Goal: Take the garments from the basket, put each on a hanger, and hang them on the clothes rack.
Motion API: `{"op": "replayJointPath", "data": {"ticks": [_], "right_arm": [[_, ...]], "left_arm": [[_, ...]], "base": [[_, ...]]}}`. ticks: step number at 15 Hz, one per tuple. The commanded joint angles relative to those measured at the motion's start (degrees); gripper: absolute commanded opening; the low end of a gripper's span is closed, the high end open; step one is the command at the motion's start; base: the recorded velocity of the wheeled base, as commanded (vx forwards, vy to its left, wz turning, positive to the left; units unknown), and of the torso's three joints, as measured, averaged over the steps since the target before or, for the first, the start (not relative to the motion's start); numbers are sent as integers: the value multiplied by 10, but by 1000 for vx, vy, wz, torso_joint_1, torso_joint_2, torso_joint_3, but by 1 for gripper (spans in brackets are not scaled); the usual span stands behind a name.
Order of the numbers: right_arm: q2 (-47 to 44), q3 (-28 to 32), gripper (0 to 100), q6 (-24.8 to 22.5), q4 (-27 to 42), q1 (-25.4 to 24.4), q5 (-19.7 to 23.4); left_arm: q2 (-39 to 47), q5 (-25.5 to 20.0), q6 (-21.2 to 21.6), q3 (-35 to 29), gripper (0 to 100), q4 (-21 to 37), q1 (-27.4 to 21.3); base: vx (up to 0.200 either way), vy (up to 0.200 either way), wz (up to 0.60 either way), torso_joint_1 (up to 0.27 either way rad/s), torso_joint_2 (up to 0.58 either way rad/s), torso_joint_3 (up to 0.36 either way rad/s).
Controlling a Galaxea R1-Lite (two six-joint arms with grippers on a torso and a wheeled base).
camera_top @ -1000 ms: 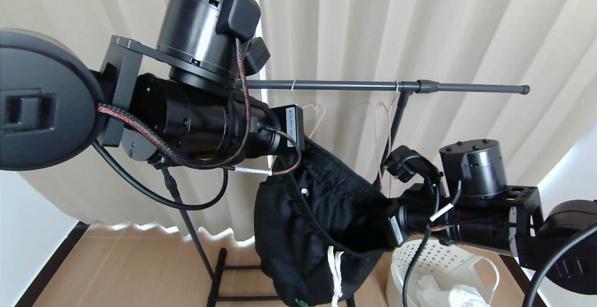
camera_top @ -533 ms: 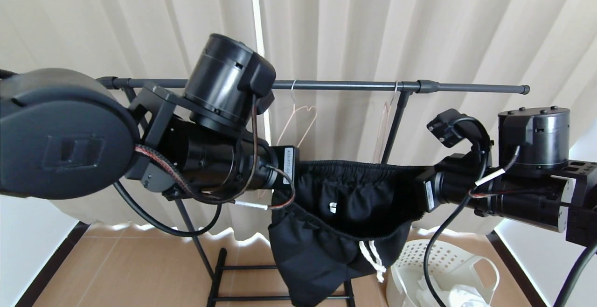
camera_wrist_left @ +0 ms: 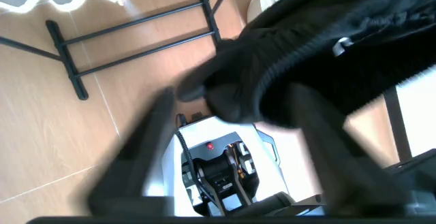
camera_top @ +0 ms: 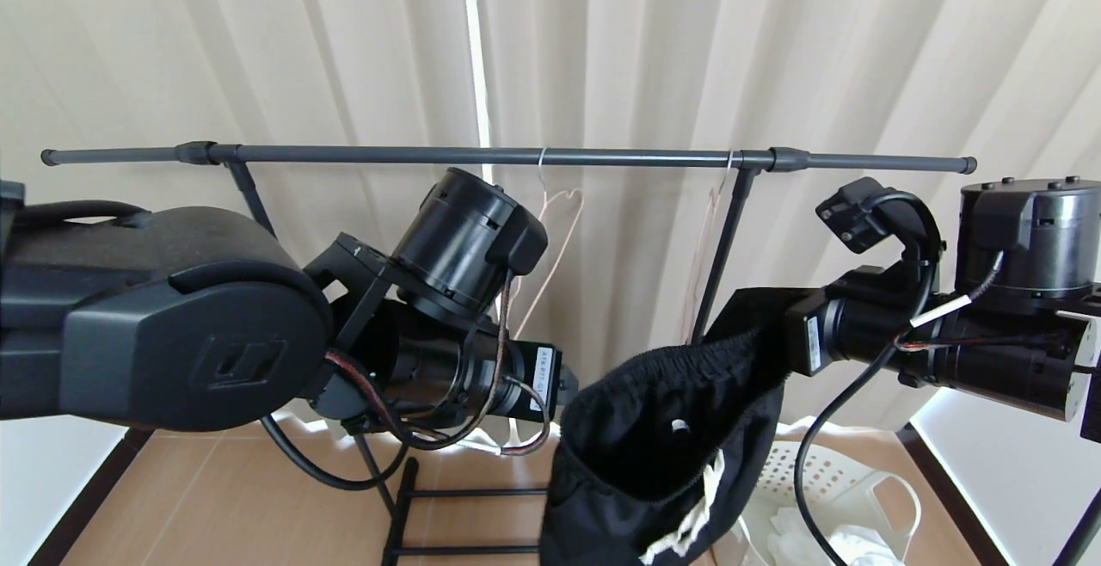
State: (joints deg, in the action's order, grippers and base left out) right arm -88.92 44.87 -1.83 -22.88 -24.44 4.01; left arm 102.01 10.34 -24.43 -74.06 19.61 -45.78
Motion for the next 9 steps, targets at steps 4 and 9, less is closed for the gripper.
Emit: {"op": "replayJointPath", "data": {"ticks": [4, 9], "right_arm": [[10, -2, 0, 0, -1, 3, 0], [41, -28, 0, -59, 0, 3, 0]], "left_arm": [[4, 9, 0, -6, 100, 0, 13], [71, 29, 11, -109, 100, 1, 60]], "base": [[0, 0, 0, 0, 0, 0], [0, 0, 0, 0, 0, 0]]}}
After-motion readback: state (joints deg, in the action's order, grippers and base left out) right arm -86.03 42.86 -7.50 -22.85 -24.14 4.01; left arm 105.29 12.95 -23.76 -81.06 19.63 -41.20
